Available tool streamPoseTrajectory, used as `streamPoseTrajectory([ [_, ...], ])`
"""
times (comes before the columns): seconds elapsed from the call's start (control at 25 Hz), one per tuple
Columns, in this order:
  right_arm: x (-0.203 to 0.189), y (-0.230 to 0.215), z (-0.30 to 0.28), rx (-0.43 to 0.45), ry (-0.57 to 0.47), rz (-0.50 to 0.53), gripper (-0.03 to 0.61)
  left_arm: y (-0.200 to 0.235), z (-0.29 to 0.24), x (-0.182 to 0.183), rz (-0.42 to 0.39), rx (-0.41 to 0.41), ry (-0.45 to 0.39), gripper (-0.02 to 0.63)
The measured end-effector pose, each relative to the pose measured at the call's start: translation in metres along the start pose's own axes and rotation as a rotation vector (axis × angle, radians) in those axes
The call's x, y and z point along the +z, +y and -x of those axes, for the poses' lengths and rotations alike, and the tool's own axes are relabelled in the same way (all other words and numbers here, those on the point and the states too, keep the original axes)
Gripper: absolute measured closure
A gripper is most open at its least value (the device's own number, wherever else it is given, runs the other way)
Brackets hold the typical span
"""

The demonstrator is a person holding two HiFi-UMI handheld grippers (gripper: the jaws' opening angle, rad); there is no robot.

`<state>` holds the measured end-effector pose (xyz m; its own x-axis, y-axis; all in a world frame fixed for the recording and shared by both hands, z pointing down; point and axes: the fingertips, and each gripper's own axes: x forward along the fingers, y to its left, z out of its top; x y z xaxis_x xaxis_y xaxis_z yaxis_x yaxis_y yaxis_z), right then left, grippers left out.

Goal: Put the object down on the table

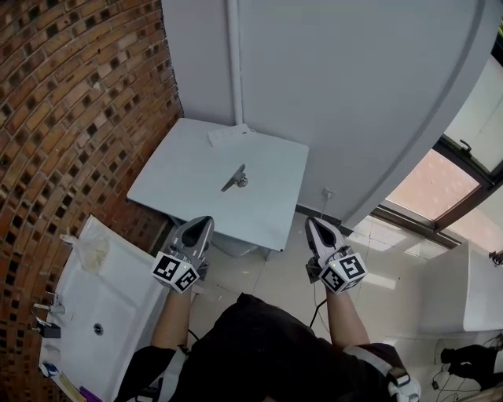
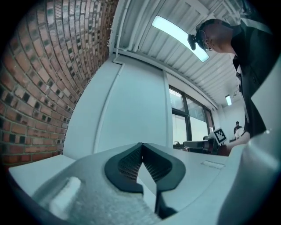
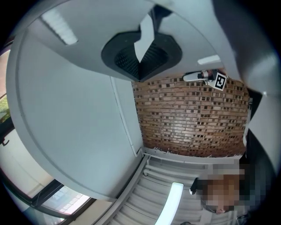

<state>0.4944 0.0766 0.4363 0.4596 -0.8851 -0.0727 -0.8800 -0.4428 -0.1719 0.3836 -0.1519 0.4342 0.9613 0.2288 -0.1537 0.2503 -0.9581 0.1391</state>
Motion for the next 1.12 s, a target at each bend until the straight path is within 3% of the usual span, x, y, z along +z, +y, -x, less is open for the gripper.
streamPoseTrajectory([
  [0.12,0.004,0.006,-0.005,0.014,-0.003,0.050,0.575,0.010,0.005,0.007,-0.035,0.003,0.017,0.615],
  [0.36,-0.011,0.012,-0.004,0.018,0.011,0.040,0.576,0.007,0.017,0.008,-0.042,0.000,0.024,0.615],
  [1.12,-0.028,0.012,-0.022,0.104,0.060,-0.004,0.577,-0.011,0.008,-0.014,0.015,0.024,0.036,0.615],
])
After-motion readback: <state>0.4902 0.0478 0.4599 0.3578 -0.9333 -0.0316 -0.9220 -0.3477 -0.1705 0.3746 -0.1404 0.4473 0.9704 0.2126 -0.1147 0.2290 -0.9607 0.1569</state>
